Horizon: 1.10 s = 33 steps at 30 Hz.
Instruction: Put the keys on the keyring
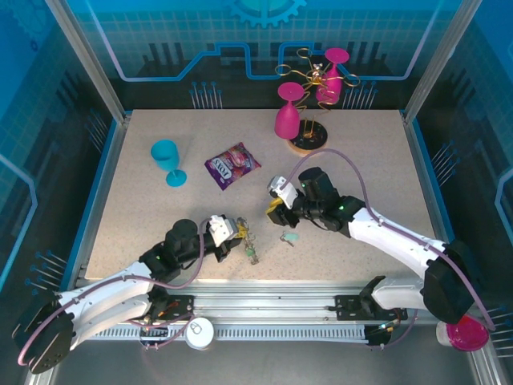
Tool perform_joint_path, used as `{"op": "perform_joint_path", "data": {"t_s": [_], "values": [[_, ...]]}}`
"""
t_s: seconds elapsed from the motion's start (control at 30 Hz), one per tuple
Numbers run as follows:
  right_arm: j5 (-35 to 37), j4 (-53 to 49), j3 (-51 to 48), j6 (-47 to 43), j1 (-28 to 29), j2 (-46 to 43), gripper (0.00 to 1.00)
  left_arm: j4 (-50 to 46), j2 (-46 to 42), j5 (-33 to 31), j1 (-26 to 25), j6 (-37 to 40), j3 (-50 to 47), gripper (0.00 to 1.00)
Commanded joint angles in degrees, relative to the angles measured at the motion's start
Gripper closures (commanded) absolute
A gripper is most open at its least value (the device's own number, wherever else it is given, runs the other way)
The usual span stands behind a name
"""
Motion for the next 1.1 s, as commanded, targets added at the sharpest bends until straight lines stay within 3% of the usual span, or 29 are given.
{"op": "perform_joint_path", "data": {"t_s": [0.0, 0.13, 0.43, 0.63, 1.07], "values": [[10.54, -9.76, 1.74, 19.22, -0.34, 0.64, 0.69, -2.54, -0.87, -1.68, 0.10, 0.97, 3.11, 1.00], [13.45, -20.76, 5.40, 28.92, -0.49, 4.26, 0.70, -3.18, -0.82, -2.74, -0.08, 1.12, 3.37, 1.00], [14.31, -25.24, 6.80, 40.56, 0.72, 14.01, 0.62, -3.24, -0.50, -4.16, -0.23, 1.22, 3.97, 1.00], [13.97, -24.57, 9.54, 35.79, 2.69, 20.75, 0.66, -3.72, -0.83, -4.10, -0.35, 1.45, 3.81, 1.00], [13.96, -25.67, 11.42, 33.24, 2.83, 25.13, 0.74, -3.80, -0.82, -3.62, -0.32, 1.92, 3.55, 1.00]]}}
